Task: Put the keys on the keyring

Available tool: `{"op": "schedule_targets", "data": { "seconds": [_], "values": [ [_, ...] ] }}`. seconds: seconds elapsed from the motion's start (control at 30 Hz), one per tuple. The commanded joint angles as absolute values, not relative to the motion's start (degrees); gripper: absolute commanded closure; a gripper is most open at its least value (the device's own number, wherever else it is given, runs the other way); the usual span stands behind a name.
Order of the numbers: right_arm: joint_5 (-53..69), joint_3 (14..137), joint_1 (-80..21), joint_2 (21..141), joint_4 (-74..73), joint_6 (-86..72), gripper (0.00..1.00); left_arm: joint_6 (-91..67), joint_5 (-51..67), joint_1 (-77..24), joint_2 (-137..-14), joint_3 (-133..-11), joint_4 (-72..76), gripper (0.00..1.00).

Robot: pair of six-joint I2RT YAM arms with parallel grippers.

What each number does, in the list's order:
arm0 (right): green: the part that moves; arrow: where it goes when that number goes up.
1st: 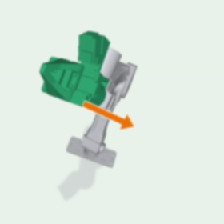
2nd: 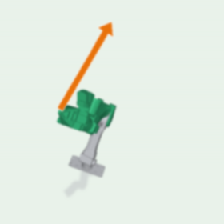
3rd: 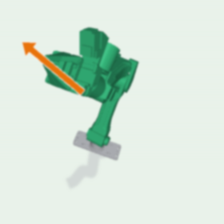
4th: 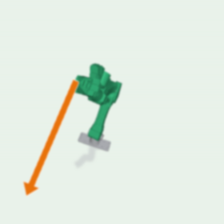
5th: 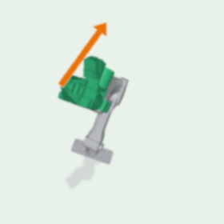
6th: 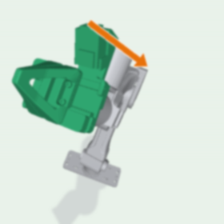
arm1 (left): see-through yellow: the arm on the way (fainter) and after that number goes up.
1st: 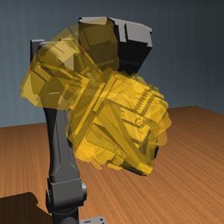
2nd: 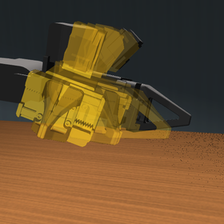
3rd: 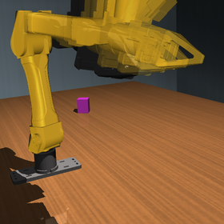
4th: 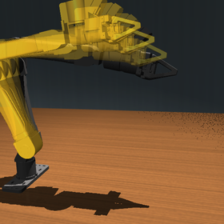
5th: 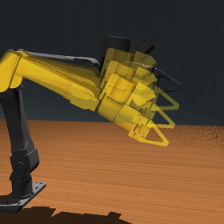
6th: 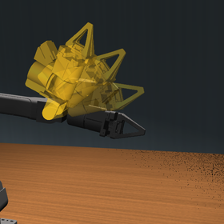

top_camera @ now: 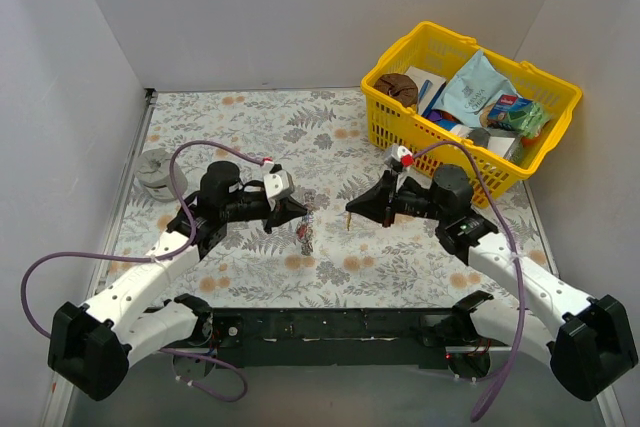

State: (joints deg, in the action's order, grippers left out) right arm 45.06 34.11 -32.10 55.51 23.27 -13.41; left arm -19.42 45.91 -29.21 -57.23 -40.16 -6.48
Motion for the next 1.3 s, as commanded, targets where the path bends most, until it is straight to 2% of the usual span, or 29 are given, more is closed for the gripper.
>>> {"op": "schedule_targets", "data": {
  "seconds": [0.0,0.23,0.47,0.57,0.6,0.7,0.8,0.9,1.27],
  "values": [
    [26.9,34.5,-31.8,59.5,13.9,-11.1,0.99,-17.8,40.4,-29.4,-53.4,-39.1,-3.9,1.0],
    [25.3,33.2,-32.0,78.9,13.3,-15.3,0.99,-17.4,38.1,-29.2,-52.3,-38.6,-4.2,1.0],
    [21.1,34.3,-35.0,86.1,12.8,-15.5,0.99,-17.8,37.4,-29.3,-51.9,-38.1,-4.0,1.0],
    [21.5,34.5,-35.6,85.9,13.3,-15.4,0.79,-17.8,37.2,-29.2,-51.9,-37.9,-4.0,1.0],
    [21.5,33.9,-35.7,85.3,13.6,-15.5,0.64,-17.8,37.0,-29.3,-51.9,-37.9,-4.0,1.0],
    [20.4,33.0,-35.7,82.1,13.5,-15.7,0.42,-17.8,36.8,-29.2,-51.9,-37.8,-4.0,1.0],
    [18.8,33.1,-35.7,80.3,11.7,-15.8,0.34,-17.8,36.9,-29.3,-51.9,-37.9,-4.0,1.0],
    [18.1,33.1,-35.7,78.4,10.7,-16.1,0.32,-17.9,36.9,-29.3,-51.9,-37.8,-4.0,1.0],
    [22.6,28.7,-35.7,75.7,10.5,-13.9,0.36,-18.1,36.4,-29.2,-51.4,-37.4,-4.1,1.0]
  ]
}}
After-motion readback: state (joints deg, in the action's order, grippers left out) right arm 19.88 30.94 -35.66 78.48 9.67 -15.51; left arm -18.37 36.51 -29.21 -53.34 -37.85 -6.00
